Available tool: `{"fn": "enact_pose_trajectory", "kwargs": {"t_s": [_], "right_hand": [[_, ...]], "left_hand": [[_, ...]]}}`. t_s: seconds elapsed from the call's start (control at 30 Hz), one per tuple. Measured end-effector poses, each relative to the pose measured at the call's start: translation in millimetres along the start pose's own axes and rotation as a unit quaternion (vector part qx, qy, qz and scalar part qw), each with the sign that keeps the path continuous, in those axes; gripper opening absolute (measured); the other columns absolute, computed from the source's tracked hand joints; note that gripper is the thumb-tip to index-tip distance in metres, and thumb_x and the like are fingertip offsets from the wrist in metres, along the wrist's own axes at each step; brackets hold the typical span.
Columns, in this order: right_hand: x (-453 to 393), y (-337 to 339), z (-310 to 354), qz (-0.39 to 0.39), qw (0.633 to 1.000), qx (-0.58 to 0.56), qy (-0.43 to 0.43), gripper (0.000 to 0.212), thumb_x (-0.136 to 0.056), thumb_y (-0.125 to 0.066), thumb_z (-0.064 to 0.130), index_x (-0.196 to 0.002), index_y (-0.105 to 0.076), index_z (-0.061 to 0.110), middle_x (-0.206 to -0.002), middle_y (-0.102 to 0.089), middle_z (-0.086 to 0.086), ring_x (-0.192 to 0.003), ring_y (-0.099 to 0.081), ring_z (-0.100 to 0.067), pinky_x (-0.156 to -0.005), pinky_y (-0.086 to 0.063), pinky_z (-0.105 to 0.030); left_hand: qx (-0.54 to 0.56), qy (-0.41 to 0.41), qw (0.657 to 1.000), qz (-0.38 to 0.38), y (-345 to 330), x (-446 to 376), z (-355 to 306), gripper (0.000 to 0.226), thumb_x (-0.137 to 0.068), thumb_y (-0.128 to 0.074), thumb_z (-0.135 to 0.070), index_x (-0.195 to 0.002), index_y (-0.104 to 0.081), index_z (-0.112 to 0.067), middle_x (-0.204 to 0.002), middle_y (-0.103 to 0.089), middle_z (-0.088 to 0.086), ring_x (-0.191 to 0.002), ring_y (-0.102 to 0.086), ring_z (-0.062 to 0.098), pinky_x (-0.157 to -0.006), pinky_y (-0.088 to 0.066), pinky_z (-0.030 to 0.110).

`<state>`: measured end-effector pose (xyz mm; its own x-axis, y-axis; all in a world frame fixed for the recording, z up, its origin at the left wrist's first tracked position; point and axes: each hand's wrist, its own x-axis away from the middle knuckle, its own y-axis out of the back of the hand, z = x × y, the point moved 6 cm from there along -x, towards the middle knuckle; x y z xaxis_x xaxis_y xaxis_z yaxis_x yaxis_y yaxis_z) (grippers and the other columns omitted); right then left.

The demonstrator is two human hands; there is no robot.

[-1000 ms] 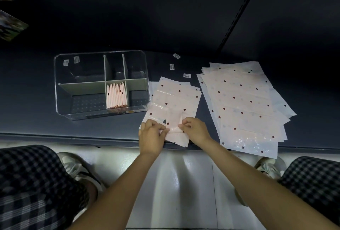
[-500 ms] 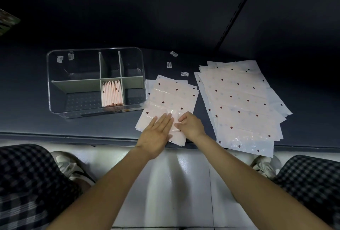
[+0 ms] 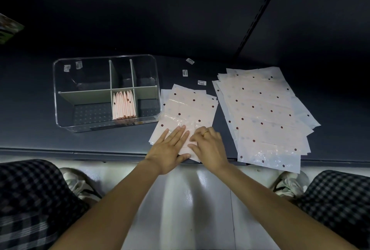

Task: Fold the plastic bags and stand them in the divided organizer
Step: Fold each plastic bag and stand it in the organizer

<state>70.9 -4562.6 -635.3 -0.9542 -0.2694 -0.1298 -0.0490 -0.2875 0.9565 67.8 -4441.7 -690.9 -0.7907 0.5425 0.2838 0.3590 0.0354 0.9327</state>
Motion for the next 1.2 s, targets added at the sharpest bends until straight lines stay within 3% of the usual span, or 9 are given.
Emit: {"fn": "enact_pose_trajectory", "kwargs": {"t_s": [0.37,0.47,0.57,0.67,0.77,0.83,1.07,1.13,1.2], "right_hand": [[-6.4,8.3,11.8,-0.01,0.957,0.175,0.23,0.013,-0.059,-0.083,0.019,-0.064,-0.071,0.021,-0.089,-0.073,0.008,-0.087,-0.067,-0.015,-0.082,-0.05,-0.028],[-15.0,31.8,11.9,-0.071,0.977,0.106,0.17,0.008,-0.07,-0.078,0.017,-0.068,-0.07,0.018,-0.074,-0.069,0.009,-0.082,-0.067,-0.015,-0.078,-0.049,-0.027],[-21.9,47.8,-0.1,-0.043,0.995,-0.08,0.035,0.009,-0.088,-0.062,0.016,-0.083,-0.069,0.013,-0.077,-0.064,0.011,-0.087,-0.059,-0.017,-0.081,-0.041,-0.031],[-23.7,53.2,-20.3,0.025,0.92,-0.361,-0.153,0.012,-0.091,-0.059,0.018,-0.081,-0.065,0.02,-0.081,-0.063,0.012,-0.083,-0.056,-0.005,-0.079,-0.043,-0.021],[-26.7,62.0,-29.1,-0.011,0.868,-0.451,-0.208,0.015,-0.089,-0.062,0.016,-0.075,-0.065,0.016,-0.075,-0.065,0.006,-0.073,-0.058,-0.006,-0.072,-0.045,-0.018],[-28.4,65.0,-30.4,-0.036,0.843,-0.483,-0.235,0.017,-0.09,-0.061,0.017,-0.074,-0.063,0.013,-0.074,-0.064,0.002,-0.071,-0.056,-0.01,-0.07,-0.044,-0.02],[-33.9,71.0,-26.9,-0.1,0.817,-0.479,-0.305,0.013,-0.09,-0.061,0.023,-0.081,-0.06,0.014,-0.078,-0.061,0.007,-0.064,-0.054,0.005,-0.059,-0.039,-0.006],[-30.5,74.8,-18.9,-0.125,0.854,-0.407,-0.3,0.009,-0.089,-0.063,0.024,-0.092,-0.058,0.017,-0.089,-0.057,0.009,-0.073,-0.05,0.0,-0.064,-0.038,-0.005],[-29.9,76.2,-0.8,-0.128,0.893,-0.351,-0.249,0.009,-0.089,-0.062,0.025,-0.093,-0.058,0.018,-0.094,-0.055,0.007,-0.076,-0.05,-0.003,-0.068,-0.039,-0.009]], "left_hand": [[0.093,0.008,0.995,-0.021,10.9,-2.3,-0.3,0.06,-0.1,-0.027,-0.045,-0.152,-0.004,-0.023,-0.159,0.007,-0.005,-0.144,0.008,0.005,-0.115,0.013,0.025],[0.157,0.025,0.984,-0.083,35.6,-3.9,1.2,0.044,-0.103,-0.031,-0.034,-0.145,-0.033,-0.023,-0.154,-0.028,-0.003,-0.141,-0.023,0.01,-0.114,-0.002,0.023],[0.23,0.057,0.965,-0.112,66.1,-6.3,2.9,0.033,-0.103,-0.032,-0.031,-0.115,-0.06,-0.018,-0.116,-0.064,0.004,-0.116,-0.051,0.024,-0.098,-0.031,0.03],[0.372,0.052,0.923,-0.082,89.9,-10.6,-0.7,0.034,-0.101,-0.039,-0.029,-0.075,-0.052,-0.012,-0.071,-0.054,-0.002,-0.075,-0.051,0.017,-0.063,-0.035,0.026],[0.557,0.058,0.823,-0.097,109.8,-8.5,-7.2,0.034,-0.098,-0.048,-0.019,-0.067,-0.051,-0.008,-0.066,-0.049,0.003,-0.064,-0.047,0.012,-0.065,-0.04,0.022],[0.642,0.082,0.755,-0.104,111.0,-4.3,-10.2,0.031,-0.095,-0.053,-0.011,-0.064,-0.052,-0.008,-0.061,-0.05,0.001,-0.058,-0.05,0.013,-0.065,-0.049,0.027],[0.689,0.139,0.707,-0.082,97.8,12.6,-18.4,0.026,-0.095,-0.053,-0.007,-0.069,-0.055,-0.008,-0.072,-0.066,0.005,-0.068,-0.07,0.008,-0.063,-0.056,0.018],[0.666,0.182,0.71,-0.141,99.6,17.9,-9.6,0.021,-0.095,-0.052,-0.007,-0.077,-0.061,-0.003,-0.079,-0.066,0.013,-0.064,-0.069,0.009,-0.061,-0.056,0.021],[0.569,0.215,0.763,-0.221,103.7,25.4,1.6,0.023,-0.094,-0.053,-0.013,-0.076,-0.064,-0.005,-0.073,-0.067,0.009,-0.065,-0.067,0.014,-0.061,-0.056,0.031]]}}
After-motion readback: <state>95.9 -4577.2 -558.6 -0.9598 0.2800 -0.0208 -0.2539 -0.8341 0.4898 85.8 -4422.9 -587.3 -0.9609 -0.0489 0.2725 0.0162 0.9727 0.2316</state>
